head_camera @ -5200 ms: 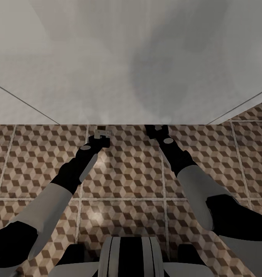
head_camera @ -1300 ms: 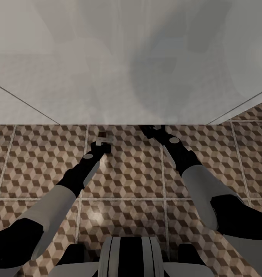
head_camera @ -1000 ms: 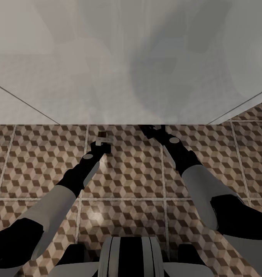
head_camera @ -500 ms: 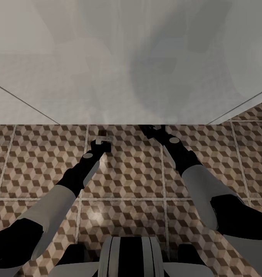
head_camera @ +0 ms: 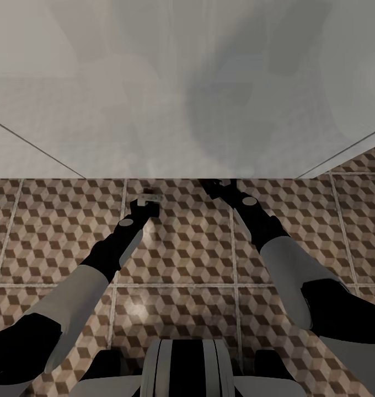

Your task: Take the four mousetraps from the cabinet in the bathroom and place them on the bathroom floor. Make sure all four end up on the same floor surface, and ensure that at least two of them are either under or directly next to the same bathroom sink.

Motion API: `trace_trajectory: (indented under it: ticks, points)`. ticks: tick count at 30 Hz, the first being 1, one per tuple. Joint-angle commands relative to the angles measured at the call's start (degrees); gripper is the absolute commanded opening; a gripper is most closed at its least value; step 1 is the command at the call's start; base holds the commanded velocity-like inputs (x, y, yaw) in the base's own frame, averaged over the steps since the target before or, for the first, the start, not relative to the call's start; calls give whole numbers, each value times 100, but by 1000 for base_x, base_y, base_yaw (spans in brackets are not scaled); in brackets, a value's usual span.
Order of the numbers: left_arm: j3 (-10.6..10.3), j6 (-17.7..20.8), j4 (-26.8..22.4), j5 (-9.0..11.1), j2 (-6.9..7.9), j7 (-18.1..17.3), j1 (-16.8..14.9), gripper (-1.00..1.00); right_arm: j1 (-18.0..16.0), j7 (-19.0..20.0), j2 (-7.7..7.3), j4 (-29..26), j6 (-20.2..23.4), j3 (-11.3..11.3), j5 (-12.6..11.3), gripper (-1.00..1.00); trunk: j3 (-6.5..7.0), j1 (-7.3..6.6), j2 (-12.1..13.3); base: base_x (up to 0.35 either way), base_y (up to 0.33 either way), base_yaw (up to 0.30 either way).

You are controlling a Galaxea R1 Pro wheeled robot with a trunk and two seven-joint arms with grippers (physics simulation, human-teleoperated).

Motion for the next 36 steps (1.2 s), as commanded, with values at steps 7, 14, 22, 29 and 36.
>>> trace_trajectory:
  ticks: [7,14,22,29,36]
  points:
    - [-26,27,-9,57,5,51,-3,100,0,16,1,2,-19,-11,58,-100,-3,-1,-1,0,0,0]
    - [-26,28,-9,57,6,51,-3,100,0,16,1,2,-19,-11,57,-100,-3,-1,-1,0,0,0]
    - [-28,29,-9,57,1,51,-3,100,-1,12,1,2,-18,-11,59,-100,-3,-1,-1,0,0,0]
    - [-28,30,-9,57,0,51,-3,100,1,-235,1,2,-22,-11,59,-100,-3,-1,-1,0,0,0]
    - [-28,30,-9,57,3,47,-3,100,0,-463,9,2,-77,-14,56,-100,-3,-1,-1,0,0,0]
